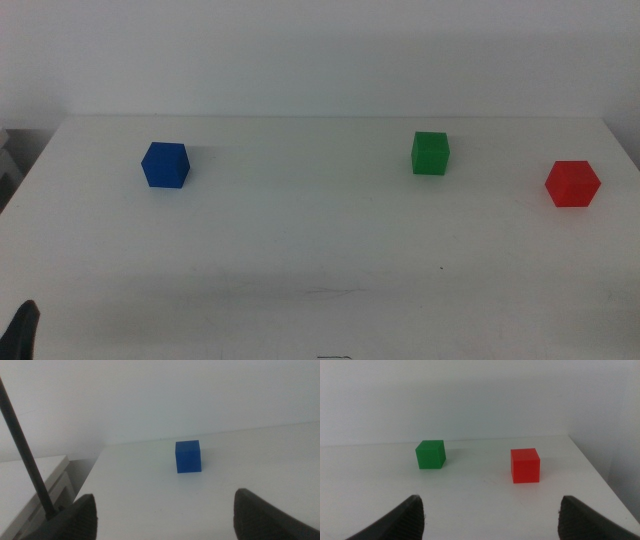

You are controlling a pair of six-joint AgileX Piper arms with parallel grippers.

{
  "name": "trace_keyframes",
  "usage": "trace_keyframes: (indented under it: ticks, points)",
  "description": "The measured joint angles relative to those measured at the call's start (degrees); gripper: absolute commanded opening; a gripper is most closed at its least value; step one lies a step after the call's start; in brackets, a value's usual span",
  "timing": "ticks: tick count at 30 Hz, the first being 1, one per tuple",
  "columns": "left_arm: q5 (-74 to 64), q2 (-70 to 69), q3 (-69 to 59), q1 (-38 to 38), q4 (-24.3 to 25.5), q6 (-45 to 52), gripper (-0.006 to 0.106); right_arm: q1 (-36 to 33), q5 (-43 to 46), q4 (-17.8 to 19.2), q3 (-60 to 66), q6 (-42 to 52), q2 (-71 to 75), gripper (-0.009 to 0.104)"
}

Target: Stack red cubes first, then green, then blue cubes in a specific spot.

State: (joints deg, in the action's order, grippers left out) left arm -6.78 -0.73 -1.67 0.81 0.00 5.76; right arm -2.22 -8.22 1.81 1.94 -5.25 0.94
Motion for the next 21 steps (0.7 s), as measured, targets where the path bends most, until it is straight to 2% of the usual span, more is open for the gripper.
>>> trace_keyframes:
  ticks: [5, 10, 14, 21]
  points:
    - [0.0, 0.0, 0.0, 0.0, 0.0, 0.0, 0.094, 0.0, 1.0, -0.1, -0.2, -0.1, 0.0, 0.094]
    - [0.0, 0.0, 0.0, 0.0, 0.0, 0.0, 0.094, 0.0, -4.7, -1.8, -7.9, -2.0, -5.3, 0.094]
    - [0.0, 0.0, 0.0, 0.0, 0.0, 0.0, 0.094, 0.0, -13.6, -1.8, -19.9, -2.8, -19.7, 0.094]
    - [0.0, 0.0, 0.0, 0.0, 0.0, 0.0, 0.094, 0.0, -33.6, -4.6, -44.3, -2.9, -45.6, 0.094]
